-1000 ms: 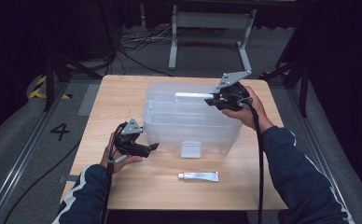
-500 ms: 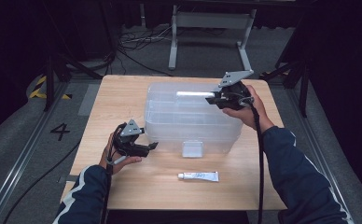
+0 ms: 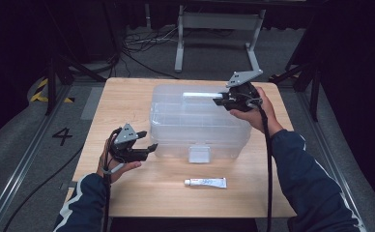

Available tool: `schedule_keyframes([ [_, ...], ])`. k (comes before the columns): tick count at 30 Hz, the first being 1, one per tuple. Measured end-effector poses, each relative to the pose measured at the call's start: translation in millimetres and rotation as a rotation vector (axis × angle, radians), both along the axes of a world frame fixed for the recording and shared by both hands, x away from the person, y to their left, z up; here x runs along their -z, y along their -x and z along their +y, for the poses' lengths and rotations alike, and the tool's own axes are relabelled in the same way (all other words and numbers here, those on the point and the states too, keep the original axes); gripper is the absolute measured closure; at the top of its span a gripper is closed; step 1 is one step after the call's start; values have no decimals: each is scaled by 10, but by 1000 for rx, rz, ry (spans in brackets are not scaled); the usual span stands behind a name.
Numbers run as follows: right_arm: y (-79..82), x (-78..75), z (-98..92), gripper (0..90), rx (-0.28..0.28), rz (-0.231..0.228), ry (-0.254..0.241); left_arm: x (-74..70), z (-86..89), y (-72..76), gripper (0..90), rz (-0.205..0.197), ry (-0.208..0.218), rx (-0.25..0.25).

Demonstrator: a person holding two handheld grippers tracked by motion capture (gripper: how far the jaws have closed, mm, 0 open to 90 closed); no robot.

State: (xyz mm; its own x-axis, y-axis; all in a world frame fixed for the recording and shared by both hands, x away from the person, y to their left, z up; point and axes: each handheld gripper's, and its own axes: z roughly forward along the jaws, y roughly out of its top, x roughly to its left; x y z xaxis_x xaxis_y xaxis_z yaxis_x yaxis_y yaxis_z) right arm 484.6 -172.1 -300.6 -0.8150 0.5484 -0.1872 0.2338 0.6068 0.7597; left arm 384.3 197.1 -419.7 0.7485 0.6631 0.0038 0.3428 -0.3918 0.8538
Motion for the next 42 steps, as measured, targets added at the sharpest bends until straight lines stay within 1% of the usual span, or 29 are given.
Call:
schedule_keyframes([
  [1, -6, -4, 0, 738, 0, -1, -1, -9, 2, 5, 394, -3, 4, -2],
  [4, -18, -19, 4, 736, 9, 6, -3, -51, 3, 21, 406, -18, -18, -14],
  [6, -24, -31, 13, 734, 18, 7, -1, -70, 4, 24, 429, -16, -11, -10],
  [7, -28, -36, 15, 734, 22, 11, -2, -74, 2, 25, 440, -17, -15, -8],
  [9, -35, -45, 14, 734, 20, 12, 2, -79, -2, 28, 482, -13, -9, 2],
  [11, -42, -53, 17, 733, 24, 17, 1, -85, -11, 27, 545, -13, -10, 6],
  [13, -45, -56, 19, 732, 25, 17, 3, -84, -23, 26, 549, -15, -14, 5],
  [17, -53, -69, 25, 730, 26, 19, 11, -82, -10, 24, 592, -19, -12, -7],
  [18, -50, -79, 33, 725, 32, 14, 17, -90, -12, 28, 595, -21, -4, -11],
  [21, -48, -90, 44, 722, 38, 6, 23, -102, -6, 27, 599, -27, -3, -11],
  [22, -48, -97, 48, 722, 40, 3, 27, -106, 1, 26, 602, -26, 4, -13],
  [26, -58, -122, 61, 716, 46, -6, 37, -107, 22, 8, 654, -8, 36, -27],
  [27, -58, -128, 65, 715, 48, -9, 41, -107, 22, 8, 656, -8, 36, -27],
  [28, -58, -133, 69, 714, 52, -9, 43, -100, 18, 1, 663, -1, 48, -33],
  [30, -64, -138, 70, 714, 48, -5, 45, -97, 6, -6, 706, 1, 46, -33],
  [31, -67, -141, 69, 714, 48, -5, 46, -98, 1, -5, 715, 10, 58, -37],
  [36, -73, -156, 75, 711, 53, -9, 50, -100, -5, -11, 822, 1, 55, -38],
  [37, -71, -159, 79, 710, 52, -12, 55, -100, -6, -11, 822, -3, 53, -36],
  [38, -66, -164, 78, 708, 51, -16, 58, -100, -3, -9, 848, -9, 48, -43],
  [42, -57, -173, 67, 705, 52, -20, 56, -101, -9, -7, 870, -18, 42, -53],
])
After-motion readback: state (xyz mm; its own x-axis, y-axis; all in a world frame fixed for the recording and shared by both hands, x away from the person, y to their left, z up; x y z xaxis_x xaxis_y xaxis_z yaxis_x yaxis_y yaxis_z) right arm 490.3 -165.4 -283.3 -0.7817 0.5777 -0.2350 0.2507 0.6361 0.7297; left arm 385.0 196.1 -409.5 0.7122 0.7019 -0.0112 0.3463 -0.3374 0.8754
